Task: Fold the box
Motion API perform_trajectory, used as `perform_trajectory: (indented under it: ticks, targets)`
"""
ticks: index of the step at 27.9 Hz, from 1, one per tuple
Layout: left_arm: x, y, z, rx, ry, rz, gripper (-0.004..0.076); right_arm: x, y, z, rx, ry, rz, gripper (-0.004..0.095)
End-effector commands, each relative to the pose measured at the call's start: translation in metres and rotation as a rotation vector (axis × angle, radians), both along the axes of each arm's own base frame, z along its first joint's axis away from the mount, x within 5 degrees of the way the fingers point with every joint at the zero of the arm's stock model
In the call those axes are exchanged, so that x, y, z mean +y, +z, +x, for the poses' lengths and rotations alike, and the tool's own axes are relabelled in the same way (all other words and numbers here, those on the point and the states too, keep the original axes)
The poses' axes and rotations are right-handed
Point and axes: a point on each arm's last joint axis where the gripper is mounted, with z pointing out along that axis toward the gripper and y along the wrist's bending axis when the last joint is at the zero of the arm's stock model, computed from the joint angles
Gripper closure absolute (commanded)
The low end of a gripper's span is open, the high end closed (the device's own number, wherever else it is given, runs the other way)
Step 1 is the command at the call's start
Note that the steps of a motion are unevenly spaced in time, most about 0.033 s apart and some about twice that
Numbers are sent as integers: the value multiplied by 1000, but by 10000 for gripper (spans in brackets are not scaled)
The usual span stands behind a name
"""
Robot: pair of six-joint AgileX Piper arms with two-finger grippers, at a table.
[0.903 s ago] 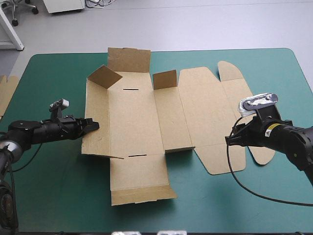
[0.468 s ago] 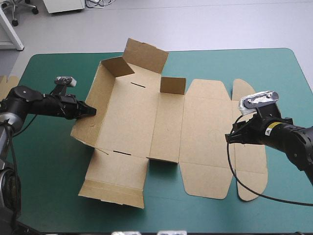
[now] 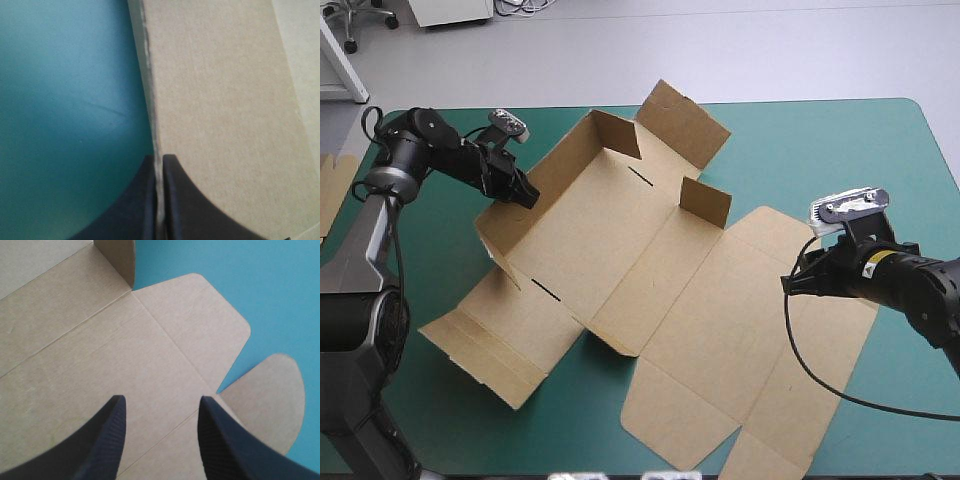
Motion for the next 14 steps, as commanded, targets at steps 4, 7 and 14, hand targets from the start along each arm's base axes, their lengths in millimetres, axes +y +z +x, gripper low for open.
perform_trajectory:
  ticks: [4,7,14]
  targets:
    - [-24,41,-6,-146,-198,86,722,-1,16,0,-80,-12,29,490]
    - [-28,47,-6,-238,-340,152,710,-1,15,1,-79,-12,29,490]
    - [-27,65,-2,-398,-507,251,710,2,15,0,-64,-8,74,490]
